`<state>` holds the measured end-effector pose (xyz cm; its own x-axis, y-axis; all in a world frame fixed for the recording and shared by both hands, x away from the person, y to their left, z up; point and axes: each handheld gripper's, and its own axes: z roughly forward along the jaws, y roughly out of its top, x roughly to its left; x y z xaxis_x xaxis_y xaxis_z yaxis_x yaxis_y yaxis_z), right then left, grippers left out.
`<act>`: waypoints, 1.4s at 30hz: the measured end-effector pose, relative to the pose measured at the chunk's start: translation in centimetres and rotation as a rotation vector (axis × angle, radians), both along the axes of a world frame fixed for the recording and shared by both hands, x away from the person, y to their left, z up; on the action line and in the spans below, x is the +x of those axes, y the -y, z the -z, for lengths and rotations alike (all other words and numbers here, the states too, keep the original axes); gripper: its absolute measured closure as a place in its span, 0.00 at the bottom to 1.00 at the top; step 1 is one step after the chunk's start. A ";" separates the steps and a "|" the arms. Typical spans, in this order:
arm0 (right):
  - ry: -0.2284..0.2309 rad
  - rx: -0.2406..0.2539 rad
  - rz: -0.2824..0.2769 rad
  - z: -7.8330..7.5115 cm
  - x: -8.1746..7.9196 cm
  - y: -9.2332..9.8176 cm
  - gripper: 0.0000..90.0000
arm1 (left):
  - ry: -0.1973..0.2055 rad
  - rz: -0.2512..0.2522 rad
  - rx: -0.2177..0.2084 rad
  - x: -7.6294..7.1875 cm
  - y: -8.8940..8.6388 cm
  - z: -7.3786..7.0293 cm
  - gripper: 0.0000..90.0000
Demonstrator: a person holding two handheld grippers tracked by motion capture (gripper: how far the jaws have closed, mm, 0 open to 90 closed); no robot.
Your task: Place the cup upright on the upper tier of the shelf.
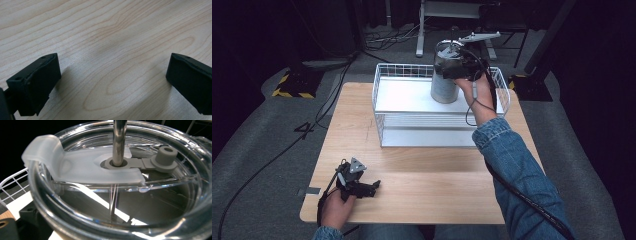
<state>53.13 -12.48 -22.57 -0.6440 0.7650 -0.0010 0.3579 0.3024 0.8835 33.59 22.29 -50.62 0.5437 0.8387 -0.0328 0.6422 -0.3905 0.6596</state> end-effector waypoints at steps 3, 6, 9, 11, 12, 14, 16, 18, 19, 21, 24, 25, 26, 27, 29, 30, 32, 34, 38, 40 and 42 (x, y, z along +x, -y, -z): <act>0.004 0.011 -0.001 0.2 0.0 0.1 0.04 | 0.004 -0.002 0.000 0.0 0.0 0.0 0.00; 0.007 0.009 -0.005 0.2 0.0 0.1 0.04 | 0.004 -0.003 0.000 0.0 0.0 0.0 0.00; 0.012 0.016 -0.014 0.3 0.0 0.2 0.04 | 0.004 -0.003 0.000 0.0 0.0 0.0 0.00; 0.020 0.016 -0.021 0.4 0.0 0.3 0.04 | 0.004 -0.003 0.000 0.0 0.0 0.0 0.00; 0.021 0.017 -0.024 0.4 0.0 0.3 0.04 | 0.004 -0.002 0.000 0.0 0.0 0.0 0.00; 0.025 0.022 -0.033 0.5 0.0 0.4 0.04 | 0.003 -0.003 0.000 0.0 0.0 0.0 0.00; 0.031 0.028 -0.037 0.6 0.0 0.5 0.03 | 0.004 -0.003 0.000 0.0 0.0 0.0 0.00; 0.034 0.033 -0.039 0.6 0.0 0.5 0.03 | 0.004 -0.003 0.000 0.0 0.0 0.0 0.00; 0.036 0.035 -0.039 0.7 0.0 0.5 0.03 | 0.004 -0.003 0.000 0.0 0.0 0.0 0.00; 0.031 0.042 -0.041 0.8 0.1 0.6 0.02 | 0.004 -0.003 0.000 0.0 0.0 0.0 0.00; 0.020 0.046 -0.039 0.9 0.3 0.6 0.00 | 0.003 -0.003 0.000 0.0 0.0 0.0 0.00; 0.015 0.045 -0.041 1.0 0.3 0.6 0.00 | 0.006 -0.004 -0.002 0.0 0.0 0.0 0.00; 0.017 0.044 -0.041 1.0 0.3 0.6 0.00 | 0.006 -0.004 -0.001 0.0 0.0 0.0 0.00; 0.018 0.044 -0.041 1.0 0.3 0.6 0.00 | 0.006 -0.004 -0.001 0.0 0.0 0.0 0.00; 0.018 0.033 -0.039 1.0 0.1 0.7 0.00 | 0.006 -0.004 -0.001 0.0 0.0 0.0 0.00; 0.019 0.031 -0.040 1.0 0.0 0.7 0.00 | 0.006 -0.004 -0.001 0.0 0.0 0.0 0.00; 0.016 0.032 -0.035 0.8 -0.3 0.8 0.00 | 0.006 -0.004 -0.001 0.0 0.0 0.0 0.00; 0.017 0.024 -0.035 0.4 -0.8 1.0 0.00 | 0.006 -0.004 0.000 0.0 0.0 0.0 0.00; 0.026 0.027 -0.034 0.1 -1.3 1.5 0.00 | 0.006 -0.004 0.000 0.0 0.0 0.0 0.00; 0.028 0.031 -0.034 -0.1 -1.6 1.8 0.00 | 0.006 -0.004 -0.001 0.0 0.0 0.0 0.00; 0.037 0.029 -0.039 -0.3 -1.9 2.0 0.00 | 0.006 -0.004 0.000 0.0 0.0 0.0 0.00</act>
